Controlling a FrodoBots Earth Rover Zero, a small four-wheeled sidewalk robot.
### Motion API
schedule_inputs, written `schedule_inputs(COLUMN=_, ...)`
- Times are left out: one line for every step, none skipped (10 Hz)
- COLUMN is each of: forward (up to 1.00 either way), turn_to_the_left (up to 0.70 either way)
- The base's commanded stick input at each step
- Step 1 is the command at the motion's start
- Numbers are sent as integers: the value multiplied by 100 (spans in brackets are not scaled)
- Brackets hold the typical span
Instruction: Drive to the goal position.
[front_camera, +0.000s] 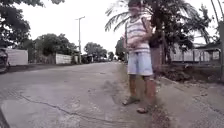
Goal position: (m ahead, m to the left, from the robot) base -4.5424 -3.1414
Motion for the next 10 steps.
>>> schedule_inputs(forward=0, turn_to_the_left=0)
schedule_inputs(forward=0, turn_to_the_left=0)
schedule_inputs(forward=0, turn_to_the_left=-1)
schedule_inputs(forward=0, turn_to_the_left=-16)
schedule_inputs(forward=0, turn_to_the_left=-31)
schedule_inputs(forward=0, turn_to_the_left=-45)
schedule_inputs(forward=0, turn_to_the_left=-45)
schedule_inputs(forward=0, turn_to_the_left=-45)
schedule_inputs(forward=0, turn_to_the_left=-45)
schedule_inputs(forward=0, turn_to_the_left=-12)
